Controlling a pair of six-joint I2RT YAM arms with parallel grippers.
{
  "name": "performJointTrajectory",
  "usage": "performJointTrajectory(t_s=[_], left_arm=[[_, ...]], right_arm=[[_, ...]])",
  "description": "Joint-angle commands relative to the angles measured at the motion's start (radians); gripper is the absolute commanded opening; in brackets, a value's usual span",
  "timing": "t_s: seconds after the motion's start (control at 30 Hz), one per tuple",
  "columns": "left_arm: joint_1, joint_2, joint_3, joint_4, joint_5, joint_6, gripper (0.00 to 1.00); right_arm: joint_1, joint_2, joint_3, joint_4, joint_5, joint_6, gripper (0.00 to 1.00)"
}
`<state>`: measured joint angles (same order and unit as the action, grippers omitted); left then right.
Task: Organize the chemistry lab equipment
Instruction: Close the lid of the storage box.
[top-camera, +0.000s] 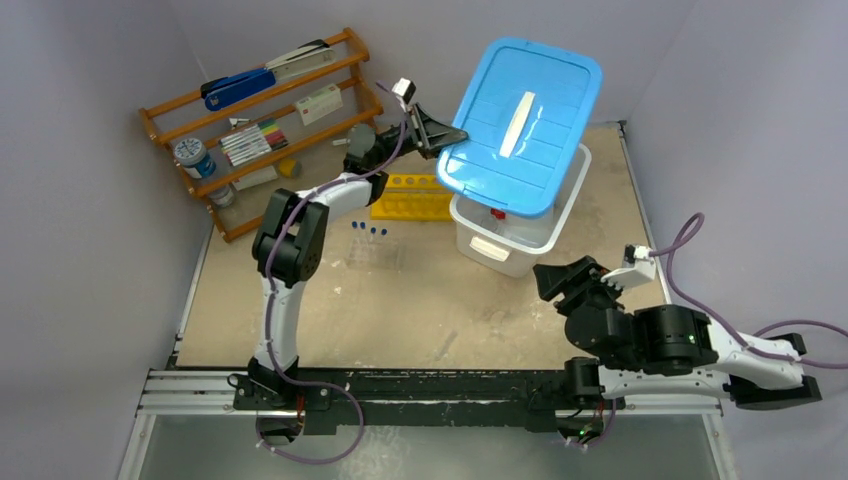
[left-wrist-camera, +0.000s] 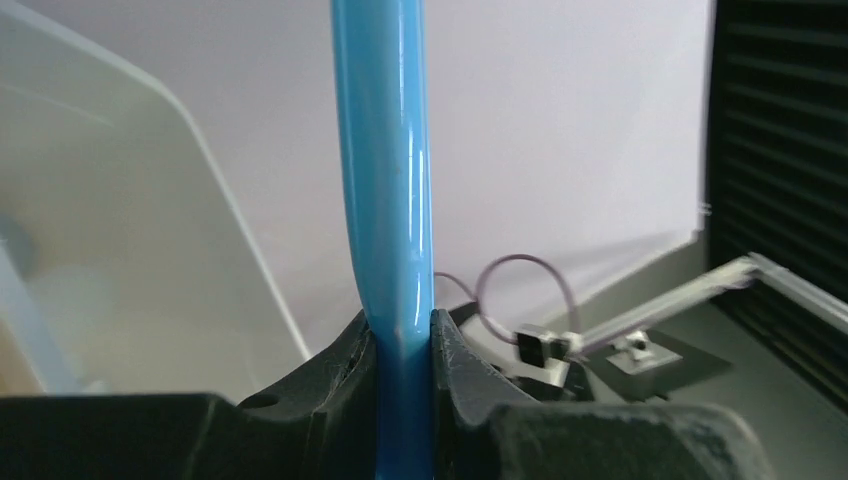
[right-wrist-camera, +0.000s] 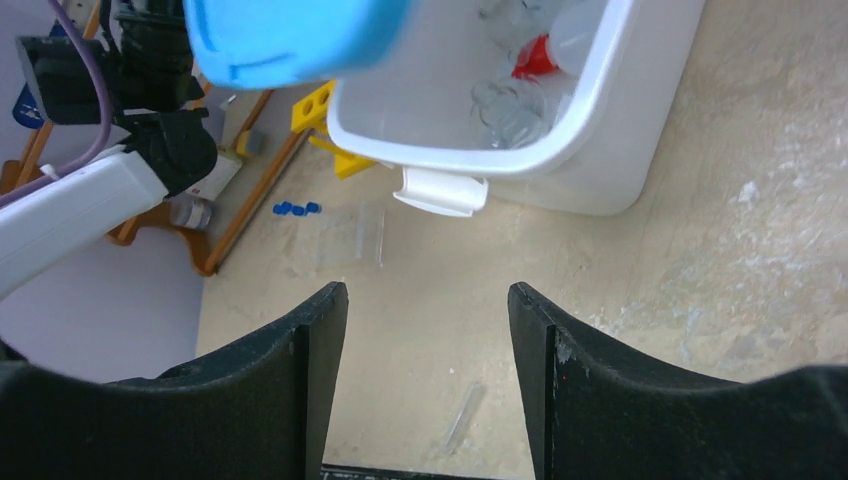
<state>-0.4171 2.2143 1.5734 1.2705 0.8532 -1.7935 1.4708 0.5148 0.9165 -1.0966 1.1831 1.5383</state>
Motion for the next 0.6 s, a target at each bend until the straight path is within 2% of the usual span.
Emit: performJointTrajectory(t_s=[0.0, 0.07, 0.1, 0.27, 0.37, 0.47, 0.57], left_arm=[[-0.052, -0.127, 0.039, -0.66, 0.006, 0.55, 0.0], [-0.068, -0.133, 0.099, -0.944, -0.043, 0.762, 0.0], [-0.075, -0.128, 0.126, -1.025, -0.059, 0.823, 0.0], [-0.08, -0.06, 0.16, -1.0, -0.018, 0.771, 0.0], [-0.096, -0.005, 0.209, -1.086, -0.005, 0.819, 0.0], [-0.105, 0.019, 0.251, -1.22, -0.044, 0.889, 0.0], [-0.104, 0.015, 0.252, -1.217, -0.037, 0.879, 0.0]], right_arm=[[0.0, 0.096, 0.121, -0.042, 0.113, -0.072, 0.63], [0.002, 0.12, 0.148, -0.041, 0.124, -0.088, 0.63], [0.001, 0.127, 0.161, -0.039, 0.125, -0.094, 0.63], [0.001, 0.129, 0.174, 0.054, 0.098, -0.193, 0.63], [0.001, 0.126, 0.15, 0.137, 0.095, -0.266, 0.63], [0.001, 0.129, 0.147, 0.148, 0.098, -0.273, 0.63], [0.001, 0.131, 0.147, 0.149, 0.103, -0.277, 0.63]])
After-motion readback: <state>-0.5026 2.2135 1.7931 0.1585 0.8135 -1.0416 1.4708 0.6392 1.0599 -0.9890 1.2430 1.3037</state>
